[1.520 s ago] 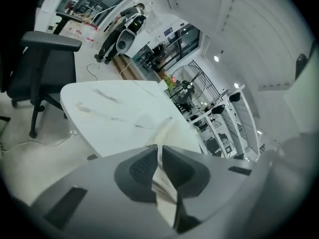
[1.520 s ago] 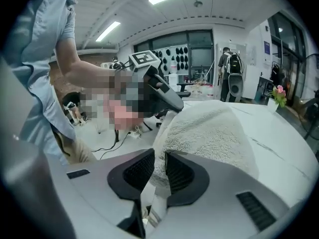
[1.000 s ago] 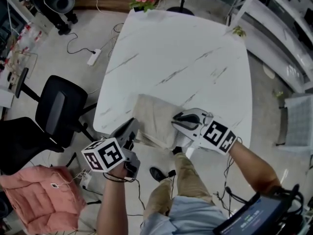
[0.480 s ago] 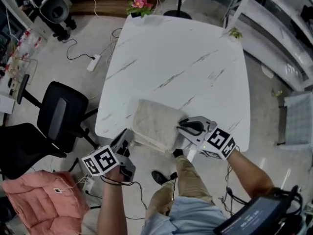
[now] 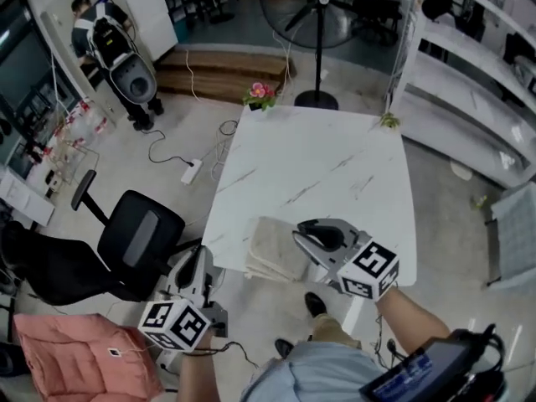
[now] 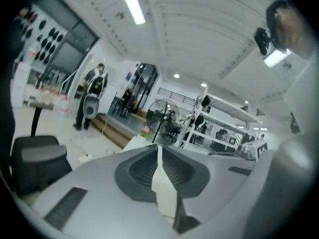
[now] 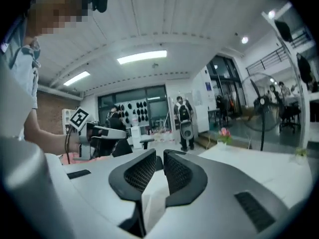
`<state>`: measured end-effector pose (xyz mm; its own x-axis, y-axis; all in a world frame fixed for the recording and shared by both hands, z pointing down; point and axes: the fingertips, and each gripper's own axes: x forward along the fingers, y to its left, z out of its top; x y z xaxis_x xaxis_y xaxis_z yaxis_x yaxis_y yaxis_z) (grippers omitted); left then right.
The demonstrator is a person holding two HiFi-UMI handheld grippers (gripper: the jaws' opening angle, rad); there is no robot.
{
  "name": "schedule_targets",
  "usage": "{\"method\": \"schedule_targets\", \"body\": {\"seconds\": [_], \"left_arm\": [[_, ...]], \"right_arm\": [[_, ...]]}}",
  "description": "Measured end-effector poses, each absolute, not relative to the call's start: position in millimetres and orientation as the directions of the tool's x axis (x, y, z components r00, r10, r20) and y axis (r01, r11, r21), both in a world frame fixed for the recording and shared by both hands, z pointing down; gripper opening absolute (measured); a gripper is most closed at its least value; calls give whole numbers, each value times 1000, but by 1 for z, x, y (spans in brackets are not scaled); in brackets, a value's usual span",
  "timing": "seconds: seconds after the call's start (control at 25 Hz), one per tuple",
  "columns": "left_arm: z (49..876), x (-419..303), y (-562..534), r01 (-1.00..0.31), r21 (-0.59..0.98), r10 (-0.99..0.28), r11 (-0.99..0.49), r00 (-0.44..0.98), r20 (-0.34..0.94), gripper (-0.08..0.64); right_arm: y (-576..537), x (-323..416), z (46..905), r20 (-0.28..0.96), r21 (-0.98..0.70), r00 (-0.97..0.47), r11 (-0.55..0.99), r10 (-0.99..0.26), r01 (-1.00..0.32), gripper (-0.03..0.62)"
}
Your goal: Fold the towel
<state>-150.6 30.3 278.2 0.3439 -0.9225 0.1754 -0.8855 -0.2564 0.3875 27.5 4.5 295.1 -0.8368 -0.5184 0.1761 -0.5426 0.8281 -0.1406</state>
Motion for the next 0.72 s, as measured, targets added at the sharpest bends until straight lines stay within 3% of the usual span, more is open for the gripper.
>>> {"method": "schedule_targets", "body": {"seconds": [0.12,0.32,0.48,0.72], "left_arm": [[205,-128,39,-932,209,-944,-297,319,79,32],[152,-111,46,-974,26,-974,-225,224,-36,31],[157,-111,51,-980,39,-980,-194,192,-45,23],[166,-122,54,-988,70,-989,-138,134,-61,15]], "right_arm": [[9,5,232,87,-56,-806,805,-586,-591,54],[16,-17,178,-25,111,-756,750,-654,-652,19],[22,-29,185,-40,177,-753,737,-657,-652,15],[22,-26,206,-35,102,-743,737,-669,-668,14]]}}
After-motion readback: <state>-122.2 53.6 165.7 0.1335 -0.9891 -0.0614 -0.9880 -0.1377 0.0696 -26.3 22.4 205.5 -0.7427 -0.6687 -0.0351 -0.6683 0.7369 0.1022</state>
